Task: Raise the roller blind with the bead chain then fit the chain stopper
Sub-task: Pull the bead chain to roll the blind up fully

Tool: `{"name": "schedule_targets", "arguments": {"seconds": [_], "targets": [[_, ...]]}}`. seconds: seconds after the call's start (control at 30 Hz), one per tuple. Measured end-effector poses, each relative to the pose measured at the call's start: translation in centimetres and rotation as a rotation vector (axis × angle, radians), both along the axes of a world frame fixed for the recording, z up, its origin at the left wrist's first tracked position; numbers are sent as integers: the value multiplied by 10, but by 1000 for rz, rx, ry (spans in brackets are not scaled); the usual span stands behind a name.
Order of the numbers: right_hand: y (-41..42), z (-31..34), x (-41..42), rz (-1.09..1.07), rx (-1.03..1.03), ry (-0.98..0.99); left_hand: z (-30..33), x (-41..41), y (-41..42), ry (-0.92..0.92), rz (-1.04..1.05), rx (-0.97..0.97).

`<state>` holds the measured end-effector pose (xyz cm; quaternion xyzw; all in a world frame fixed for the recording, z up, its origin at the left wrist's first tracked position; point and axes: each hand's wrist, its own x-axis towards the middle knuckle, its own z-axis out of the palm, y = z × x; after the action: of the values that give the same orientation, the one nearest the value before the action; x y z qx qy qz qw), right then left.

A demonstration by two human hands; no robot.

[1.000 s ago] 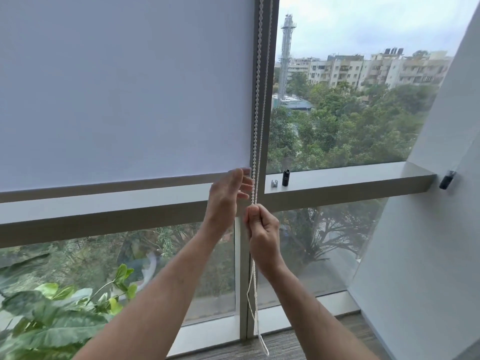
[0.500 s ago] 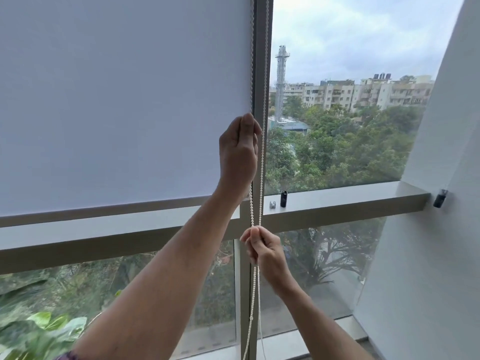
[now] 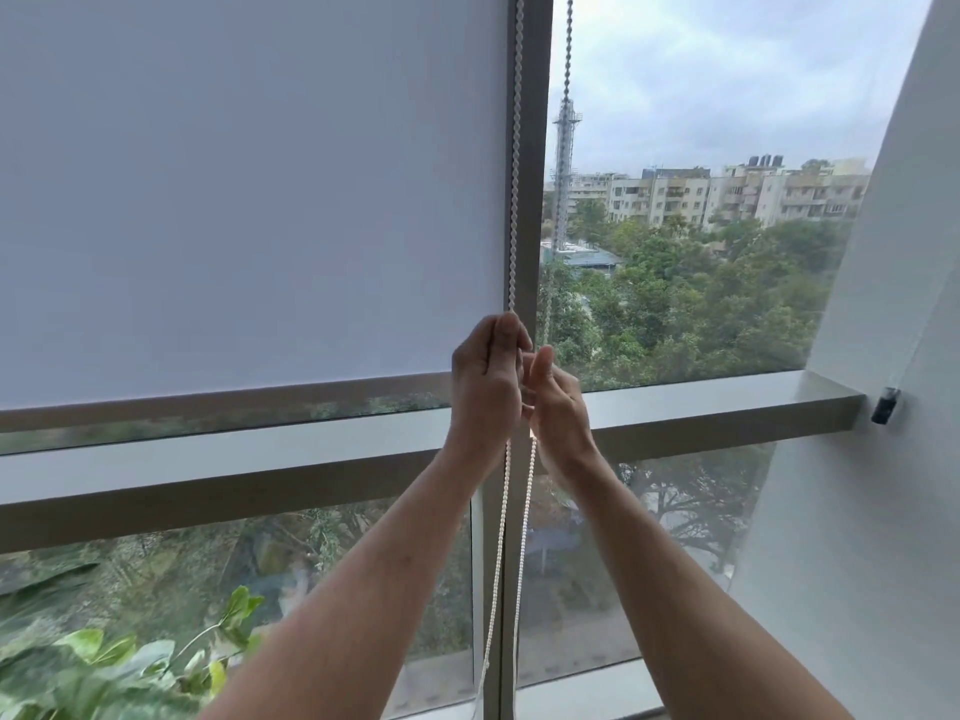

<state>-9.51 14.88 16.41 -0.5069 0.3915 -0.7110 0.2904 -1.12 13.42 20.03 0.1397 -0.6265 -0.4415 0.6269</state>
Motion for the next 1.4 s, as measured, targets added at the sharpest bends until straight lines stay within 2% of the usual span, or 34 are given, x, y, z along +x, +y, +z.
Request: {"name": "schedule_targets", "arguments": {"seconds": [0.2,0.37,0.53,0.67,0.8,0.9,1.1,1.17,1.33,1.4], "targets": [[-1,77,9,31,-147,11,-46,1,-3,-76,13,25],[-9,133,22,-57,-186,-34,-77,0,-2,-116,-55,68],[-11,132,28,-172,-273,-46,-76,2,-6,-127,-87,75],[-7,127,29,-206,-353,7,-65,10,-14,-136,-229,134],[-5,105,36,-273,-348,70,-42,19,-25,-210,-119,127],[-6,86,38,-296,-309,93,-19,25,-34,-347,55,17],[1,78,35,-293,-340,88,42,34,-48,-407,289,-48],[2,76,36,-272,-344,84,63,33,-49,-331,246,-11],[0,52,45,-255,-272,77,127,27,-32,-183,-77,40],[-1,44,48,-253,-273,60,151,25,-25,-96,-137,49]]}}
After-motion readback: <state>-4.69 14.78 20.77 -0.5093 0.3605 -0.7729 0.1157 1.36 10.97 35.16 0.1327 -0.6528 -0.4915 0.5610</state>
